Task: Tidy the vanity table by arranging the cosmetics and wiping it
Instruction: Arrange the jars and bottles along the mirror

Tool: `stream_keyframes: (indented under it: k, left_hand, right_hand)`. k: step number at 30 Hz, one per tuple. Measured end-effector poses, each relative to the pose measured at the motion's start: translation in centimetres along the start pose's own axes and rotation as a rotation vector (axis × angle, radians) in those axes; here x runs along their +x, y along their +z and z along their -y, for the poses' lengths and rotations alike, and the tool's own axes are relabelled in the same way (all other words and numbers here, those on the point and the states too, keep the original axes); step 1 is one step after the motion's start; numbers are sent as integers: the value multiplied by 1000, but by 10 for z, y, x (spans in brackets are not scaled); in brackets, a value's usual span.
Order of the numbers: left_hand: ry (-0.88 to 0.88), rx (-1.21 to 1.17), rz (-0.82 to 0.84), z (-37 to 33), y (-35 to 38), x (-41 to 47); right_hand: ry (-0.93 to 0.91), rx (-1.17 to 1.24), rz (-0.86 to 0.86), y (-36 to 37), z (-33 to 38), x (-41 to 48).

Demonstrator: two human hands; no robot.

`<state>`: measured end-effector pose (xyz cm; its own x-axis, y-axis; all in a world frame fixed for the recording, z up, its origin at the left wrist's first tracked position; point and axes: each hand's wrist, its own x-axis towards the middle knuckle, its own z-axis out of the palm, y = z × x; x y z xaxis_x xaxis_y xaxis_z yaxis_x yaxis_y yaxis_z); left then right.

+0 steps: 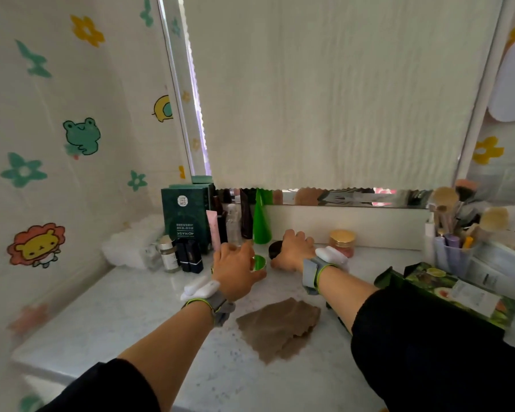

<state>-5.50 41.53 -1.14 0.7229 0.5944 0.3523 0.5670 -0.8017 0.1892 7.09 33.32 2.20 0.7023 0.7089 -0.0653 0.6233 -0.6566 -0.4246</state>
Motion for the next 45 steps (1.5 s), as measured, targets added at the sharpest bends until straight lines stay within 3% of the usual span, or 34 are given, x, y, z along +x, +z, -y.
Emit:
stream_keyframes:
  k: [19, 32, 45]
  left_hand:
    - [0, 5, 37, -1, 6, 4]
    - [11, -25, 66, -31, -10, 1]
    - [103, -305, 122, -104, -2, 16]
  right_hand:
    - [74, 60, -143, 12, -3, 20]
    - [40, 62, -198, -21, -24, -14]
    - [133, 74, -232, -60, -80, -23]
